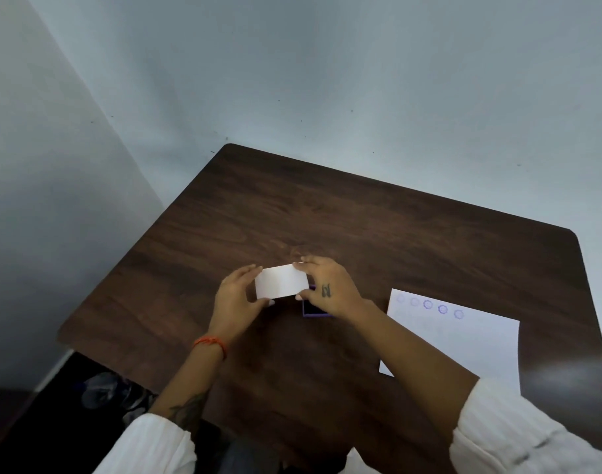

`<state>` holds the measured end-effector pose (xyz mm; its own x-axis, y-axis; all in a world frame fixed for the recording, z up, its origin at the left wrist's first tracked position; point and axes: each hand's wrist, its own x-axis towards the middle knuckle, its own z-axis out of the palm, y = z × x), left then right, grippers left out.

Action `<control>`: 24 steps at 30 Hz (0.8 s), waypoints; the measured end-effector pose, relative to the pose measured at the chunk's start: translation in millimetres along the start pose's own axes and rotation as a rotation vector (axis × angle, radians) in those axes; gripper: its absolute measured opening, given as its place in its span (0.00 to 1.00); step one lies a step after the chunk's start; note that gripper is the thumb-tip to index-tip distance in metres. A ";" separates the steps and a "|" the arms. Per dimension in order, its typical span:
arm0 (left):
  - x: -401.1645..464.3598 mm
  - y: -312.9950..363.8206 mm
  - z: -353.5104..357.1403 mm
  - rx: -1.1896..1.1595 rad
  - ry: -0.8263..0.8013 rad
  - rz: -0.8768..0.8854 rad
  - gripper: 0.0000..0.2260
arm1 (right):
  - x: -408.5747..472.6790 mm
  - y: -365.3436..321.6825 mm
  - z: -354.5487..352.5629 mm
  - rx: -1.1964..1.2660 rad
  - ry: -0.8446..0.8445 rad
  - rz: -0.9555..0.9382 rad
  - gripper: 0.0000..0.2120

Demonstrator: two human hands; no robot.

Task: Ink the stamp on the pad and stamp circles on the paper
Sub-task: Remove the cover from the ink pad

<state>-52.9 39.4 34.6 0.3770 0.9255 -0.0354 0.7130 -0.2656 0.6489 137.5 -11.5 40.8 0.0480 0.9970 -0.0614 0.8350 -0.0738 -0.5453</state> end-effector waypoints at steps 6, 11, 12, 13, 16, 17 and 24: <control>-15.8 -25.0 1.0 0.046 -0.062 -0.060 0.31 | -3.6 -8.4 33.4 -0.044 -0.051 -0.032 0.30; -22.0 -34.7 4.8 0.057 -0.109 -0.084 0.32 | -6.6 -5.9 49.2 -0.080 -0.086 -0.038 0.29; -22.5 -36.4 5.1 0.057 -0.112 -0.087 0.32 | -6.1 -5.7 50.1 -0.083 -0.087 -0.042 0.29; -22.7 -37.6 5.3 0.056 -0.113 -0.086 0.32 | -6.0 -5.8 50.6 -0.084 -0.087 -0.045 0.29; -22.0 -39.9 5.0 0.074 -0.120 -0.082 0.31 | -7.3 -5.1 51.4 -0.094 -0.089 -0.055 0.29; -21.8 -40.3 4.7 0.083 -0.127 -0.084 0.31 | -8.3 -4.7 52.0 -0.094 -0.088 -0.058 0.29; -18.2 -26.2 2.2 0.176 -0.086 -0.038 0.32 | -15.7 -3.5 46.1 -0.017 -0.045 -0.071 0.31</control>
<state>-77.2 28.9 16.6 0.3919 0.9111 -0.1274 0.8171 -0.2811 0.5033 108.6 -28.1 5.1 -0.0356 0.9975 -0.0610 0.8444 -0.0026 -0.5357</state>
